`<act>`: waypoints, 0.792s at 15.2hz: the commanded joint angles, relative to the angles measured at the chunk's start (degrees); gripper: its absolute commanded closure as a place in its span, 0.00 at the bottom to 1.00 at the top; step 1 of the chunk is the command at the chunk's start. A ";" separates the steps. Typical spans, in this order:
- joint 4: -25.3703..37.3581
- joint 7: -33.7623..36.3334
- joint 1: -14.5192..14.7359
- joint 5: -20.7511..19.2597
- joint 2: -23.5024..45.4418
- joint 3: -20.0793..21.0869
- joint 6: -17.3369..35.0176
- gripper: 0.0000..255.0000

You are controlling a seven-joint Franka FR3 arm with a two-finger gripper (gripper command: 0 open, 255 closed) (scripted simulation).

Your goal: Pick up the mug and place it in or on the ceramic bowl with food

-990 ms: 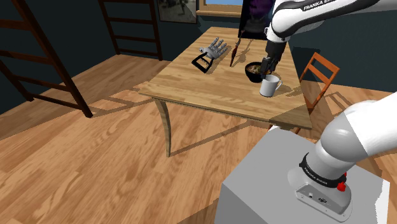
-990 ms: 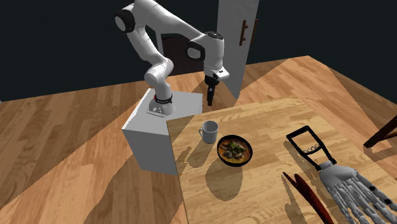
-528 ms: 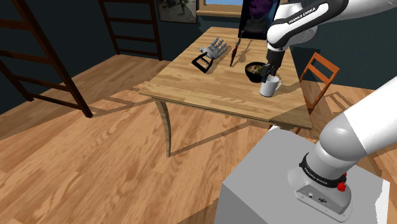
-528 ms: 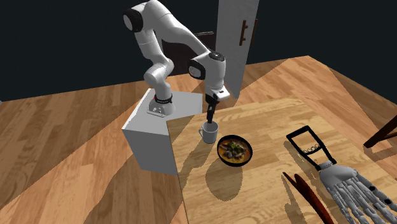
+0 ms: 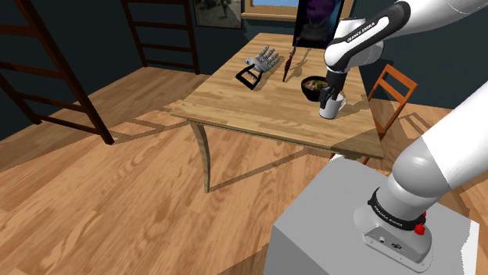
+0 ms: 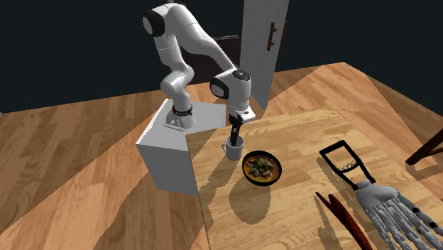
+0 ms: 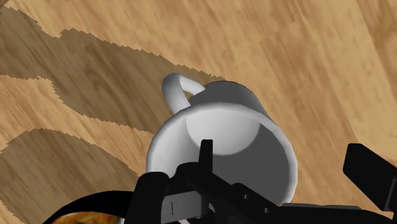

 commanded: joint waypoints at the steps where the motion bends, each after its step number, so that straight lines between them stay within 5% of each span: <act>1: -0.56 -0.13 -0.04 0.07 0.50 -0.15 1.09 0.00; 8: -0.54 -0.13 -0.04 0.08 0.51 -0.15 1.08 0.00; 9: -0.54 -0.13 -0.04 0.08 0.51 -0.15 1.08 1.00; 12: -0.54 -0.13 -0.04 0.08 0.51 -0.15 1.08 1.00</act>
